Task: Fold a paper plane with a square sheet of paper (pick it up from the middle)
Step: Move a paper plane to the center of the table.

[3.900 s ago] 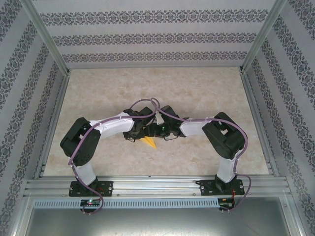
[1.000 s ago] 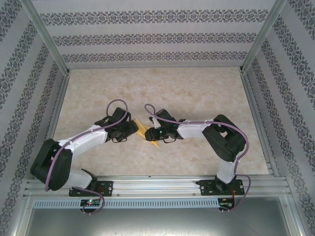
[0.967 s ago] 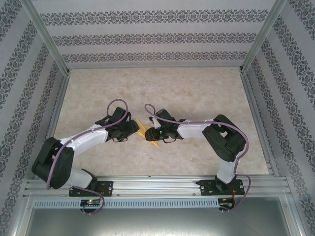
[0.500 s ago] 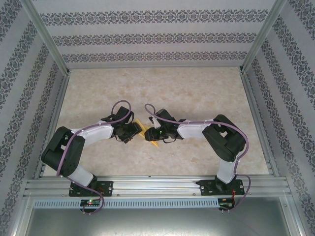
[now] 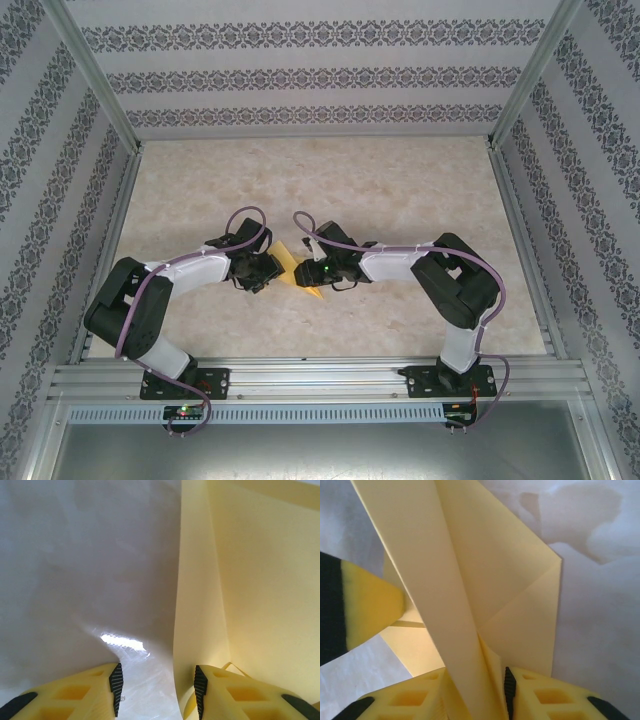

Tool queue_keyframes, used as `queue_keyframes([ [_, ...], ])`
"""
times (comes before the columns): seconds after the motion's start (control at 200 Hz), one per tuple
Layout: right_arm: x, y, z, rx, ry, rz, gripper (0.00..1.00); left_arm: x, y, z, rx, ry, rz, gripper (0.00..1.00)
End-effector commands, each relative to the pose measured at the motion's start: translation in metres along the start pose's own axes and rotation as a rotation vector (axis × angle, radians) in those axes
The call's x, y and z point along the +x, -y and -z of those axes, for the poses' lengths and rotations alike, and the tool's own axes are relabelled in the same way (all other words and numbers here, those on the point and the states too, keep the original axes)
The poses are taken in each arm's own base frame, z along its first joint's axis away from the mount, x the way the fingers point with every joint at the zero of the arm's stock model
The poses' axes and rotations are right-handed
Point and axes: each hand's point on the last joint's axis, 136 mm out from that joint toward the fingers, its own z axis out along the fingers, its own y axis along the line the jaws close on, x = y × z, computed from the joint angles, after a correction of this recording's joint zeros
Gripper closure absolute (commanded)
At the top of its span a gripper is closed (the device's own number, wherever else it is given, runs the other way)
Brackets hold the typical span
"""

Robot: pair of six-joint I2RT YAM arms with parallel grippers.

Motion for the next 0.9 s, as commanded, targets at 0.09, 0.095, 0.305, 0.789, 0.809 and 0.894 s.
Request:
queue_keyframes([
  [0.09, 0.016, 0.024, -0.002, 0.187, -0.071, 0.062, 0.75, -0.001, -0.008, 0.004, -0.046, -0.002, -0.024, 0.56],
  [0.095, 0.016, 0.024, -0.002, 0.189, -0.070, 0.064, 0.75, 0.000, -0.008, 0.004, -0.047, -0.002, -0.026, 0.56],
  [0.305, 0.014, 0.017, 0.001, 0.250, -0.076, 0.131, 0.86, -0.002, 0.003, 0.010, 0.007, 0.010, -0.057, 0.57],
  [0.789, -0.050, 0.049, 0.055, 0.662, 0.130, -0.083, 1.00, -0.025, -0.019, 0.078, -0.054, 0.270, -0.113, 0.52],
  [0.809, -0.053, 0.049, 0.053, 0.663, 0.131, -0.095, 1.00, -0.025, -0.020, 0.079, -0.054, 0.276, -0.113, 0.52],
  [0.894, -0.061, 0.050, 0.044, 0.663, 0.128, -0.126, 1.00, -0.025, -0.023, 0.085, -0.056, 0.295, -0.121, 0.51],
])
